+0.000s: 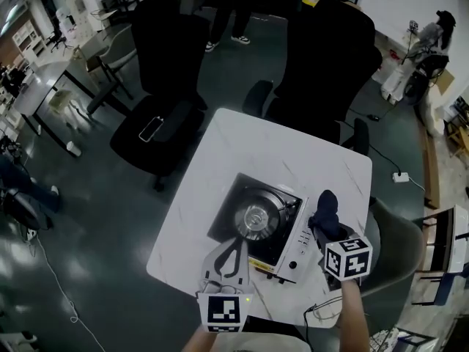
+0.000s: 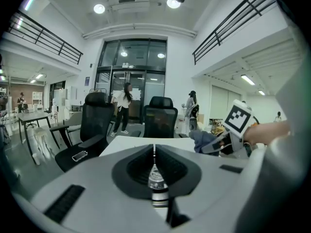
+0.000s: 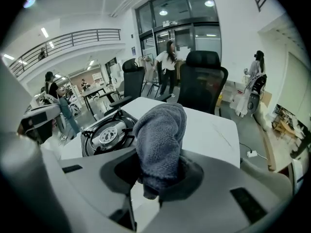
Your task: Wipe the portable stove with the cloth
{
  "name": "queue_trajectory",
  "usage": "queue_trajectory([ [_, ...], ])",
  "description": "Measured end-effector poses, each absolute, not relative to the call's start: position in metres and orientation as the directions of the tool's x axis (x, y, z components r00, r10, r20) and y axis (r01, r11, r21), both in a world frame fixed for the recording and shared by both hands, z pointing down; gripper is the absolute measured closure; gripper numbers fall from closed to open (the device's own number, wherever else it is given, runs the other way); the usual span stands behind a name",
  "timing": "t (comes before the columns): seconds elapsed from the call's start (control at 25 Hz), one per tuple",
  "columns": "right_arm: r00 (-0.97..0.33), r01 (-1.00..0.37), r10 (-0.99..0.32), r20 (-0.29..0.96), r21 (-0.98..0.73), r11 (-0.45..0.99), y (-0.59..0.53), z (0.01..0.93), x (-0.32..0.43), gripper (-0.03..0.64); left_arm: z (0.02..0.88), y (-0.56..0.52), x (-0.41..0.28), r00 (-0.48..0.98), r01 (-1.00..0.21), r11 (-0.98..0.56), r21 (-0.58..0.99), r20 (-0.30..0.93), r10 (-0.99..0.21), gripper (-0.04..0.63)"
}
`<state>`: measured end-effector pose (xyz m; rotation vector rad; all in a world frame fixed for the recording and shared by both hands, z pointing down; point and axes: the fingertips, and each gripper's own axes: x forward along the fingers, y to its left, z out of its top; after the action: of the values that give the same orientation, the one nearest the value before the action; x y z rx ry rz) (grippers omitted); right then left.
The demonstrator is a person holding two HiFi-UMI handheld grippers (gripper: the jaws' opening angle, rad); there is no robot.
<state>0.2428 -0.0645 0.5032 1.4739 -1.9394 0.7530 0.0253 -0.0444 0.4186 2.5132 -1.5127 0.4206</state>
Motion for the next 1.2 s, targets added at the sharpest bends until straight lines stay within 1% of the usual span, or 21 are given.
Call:
queue_trajectory([
  [0.28, -0.241, -0.946, -0.558, 0.794, -0.063, 0.319, -0.077, 0.515, 0.248, 0.509, 0.427, -0.047, 0.036, 0.452, -0.878, -0.478, 0.016, 0.355, -0.818, 0.574],
  [0.48, -0.274, -0.94, -0.492, 0.826, -0.123, 0.318, -0.082, 0.531, 0.241, 0.5, 0.428, -0.049, 0.04, 0.454, -0.879, -0.476, 0.032, 0.361, -0.814, 0.574],
  [0.56, -0.283, -0.937, -0.473, 0.834, -0.135, 0.322, -0.08, 0.537, 0.237, 0.48, 0.43, -0.049, 0.04, 0.456, -0.878, -0.478, 0.032, 0.365, -0.812, 0.574],
  [0.8, -0.297, -0.93, -0.495, 0.817, -0.131, 0.342, -0.079, 0.536, 0.234, 0.377, 0.435, -0.051, 0.033, 0.44, -0.885, -0.464, 0.03, 0.375, -0.816, 0.574],
  [0.88, -0.296, -0.928, -0.512, 0.806, -0.115, 0.355, -0.079, 0.53, 0.235, 0.354, 0.437, -0.051, 0.031, 0.435, -0.889, -0.458, 0.032, 0.377, -0.818, 0.574],
  [1.04, -0.306, -0.92, -0.538, 0.786, -0.098, 0.38, -0.084, 0.515, 0.235, 0.347, 0.436, -0.052, 0.028, 0.424, -0.895, -0.445, 0.035, 0.378, -0.823, 0.574],
  [1.2, -0.314, -0.914, -0.536, 0.784, -0.096, 0.395, -0.095, 0.516, 0.233, 0.348, 0.437, -0.052, 0.028, 0.419, -0.897, -0.44, 0.035, 0.379, -0.825, 0.574],
])
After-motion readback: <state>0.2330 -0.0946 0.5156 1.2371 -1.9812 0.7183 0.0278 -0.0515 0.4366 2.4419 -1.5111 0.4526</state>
